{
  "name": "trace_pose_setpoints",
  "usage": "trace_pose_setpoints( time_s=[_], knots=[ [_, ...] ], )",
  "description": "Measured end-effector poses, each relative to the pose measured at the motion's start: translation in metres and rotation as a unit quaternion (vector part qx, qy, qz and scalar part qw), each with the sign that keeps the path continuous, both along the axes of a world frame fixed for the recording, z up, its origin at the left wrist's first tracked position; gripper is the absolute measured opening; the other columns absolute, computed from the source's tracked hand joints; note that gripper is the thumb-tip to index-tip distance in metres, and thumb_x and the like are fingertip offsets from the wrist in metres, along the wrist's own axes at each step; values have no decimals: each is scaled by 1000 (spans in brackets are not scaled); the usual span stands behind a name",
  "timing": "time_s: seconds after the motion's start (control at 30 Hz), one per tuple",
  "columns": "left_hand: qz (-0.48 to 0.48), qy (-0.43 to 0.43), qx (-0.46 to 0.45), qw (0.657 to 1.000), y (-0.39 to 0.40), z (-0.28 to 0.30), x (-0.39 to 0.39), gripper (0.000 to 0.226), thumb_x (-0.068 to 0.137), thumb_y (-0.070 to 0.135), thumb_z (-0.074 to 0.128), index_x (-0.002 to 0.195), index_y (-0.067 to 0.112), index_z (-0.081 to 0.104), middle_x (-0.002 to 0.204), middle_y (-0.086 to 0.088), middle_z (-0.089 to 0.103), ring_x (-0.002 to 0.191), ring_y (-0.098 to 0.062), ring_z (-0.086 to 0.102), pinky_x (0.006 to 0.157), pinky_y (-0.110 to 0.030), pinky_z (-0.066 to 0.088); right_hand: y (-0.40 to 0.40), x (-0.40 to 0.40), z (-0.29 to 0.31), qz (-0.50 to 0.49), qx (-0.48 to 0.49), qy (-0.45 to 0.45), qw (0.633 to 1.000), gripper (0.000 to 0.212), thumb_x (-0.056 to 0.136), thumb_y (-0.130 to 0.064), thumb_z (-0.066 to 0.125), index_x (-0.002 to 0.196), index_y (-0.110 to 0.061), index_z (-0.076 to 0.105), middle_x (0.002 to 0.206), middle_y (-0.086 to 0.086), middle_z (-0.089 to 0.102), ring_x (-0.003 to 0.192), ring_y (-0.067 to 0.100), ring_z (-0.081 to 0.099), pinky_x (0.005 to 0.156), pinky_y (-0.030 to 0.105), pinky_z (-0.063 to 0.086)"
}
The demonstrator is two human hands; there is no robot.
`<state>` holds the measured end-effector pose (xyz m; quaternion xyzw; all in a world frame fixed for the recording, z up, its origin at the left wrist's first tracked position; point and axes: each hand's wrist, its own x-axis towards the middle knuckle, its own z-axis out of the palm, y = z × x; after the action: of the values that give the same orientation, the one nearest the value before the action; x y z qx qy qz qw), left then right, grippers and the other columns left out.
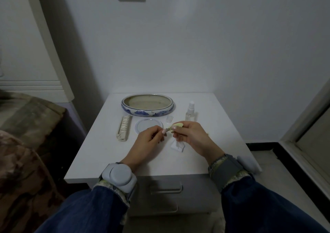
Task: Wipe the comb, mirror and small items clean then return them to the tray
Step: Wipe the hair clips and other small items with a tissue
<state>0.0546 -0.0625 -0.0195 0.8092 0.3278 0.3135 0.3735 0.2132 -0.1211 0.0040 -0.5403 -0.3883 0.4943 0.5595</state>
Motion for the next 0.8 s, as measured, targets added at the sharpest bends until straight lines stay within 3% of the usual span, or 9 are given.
trace_pose_setpoints(
  time_s=[0.2,0.27,0.33,0.4,0.5,0.67,0.8],
  knots=[
    [-18,-2,3,1000,-1,-1,2,22,97,19,46,78,20,57,73,6,57,68,3,51,66,-8,38,-1,0,-1,15,4,-15,1000,12,85,-2,60,94,5,64,72,9,62,62,13,56,59,20,47],
    [-9,-1,12,1000,0,-1,2,25,97,18,47,74,24,56,71,7,57,68,3,51,65,-8,37,-1,-2,1,-15,9,-41,999,10,85,-7,63,89,2,65,66,6,62,57,11,56,52,17,45],
    [14,-16,19,1000,2,-1,1,26,97,16,47,73,21,57,70,8,57,68,4,52,65,-7,37,1,-1,2,-121,37,-95,987,14,85,-14,65,78,-2,65,53,-2,59,45,4,50,42,12,37],
    [43,-29,28,998,3,-2,0,26,97,13,48,72,19,56,67,11,57,66,6,53,65,-6,36,1,5,2,-262,90,-134,951,20,85,-19,66,71,-6,59,54,-3,54,46,3,45,45,10,35],
    [75,-50,37,995,6,-3,-2,24,96,13,50,73,17,58,66,11,57,64,5,53,64,-9,38,3,13,-1,-360,116,-175,909,18,83,-21,68,85,-11,53,76,-2,53,68,9,47,61,11,38],
    [77,-69,39,994,7,-2,-3,23,95,12,51,73,15,59,65,9,56,65,1,52,63,-11,38,15,15,-13,-255,83,-226,936,53,85,-21,66,132,-17,42,125,3,51,116,17,45,96,28,36],
    [72,-68,52,994,6,-2,-5,29,94,11,52,68,25,54,64,11,55,65,3,53,62,-7,36,19,13,-16,-219,57,-218,949,57,89,-17,61,139,-19,34,136,5,47,121,20,47,93,22,36]
  ],
)
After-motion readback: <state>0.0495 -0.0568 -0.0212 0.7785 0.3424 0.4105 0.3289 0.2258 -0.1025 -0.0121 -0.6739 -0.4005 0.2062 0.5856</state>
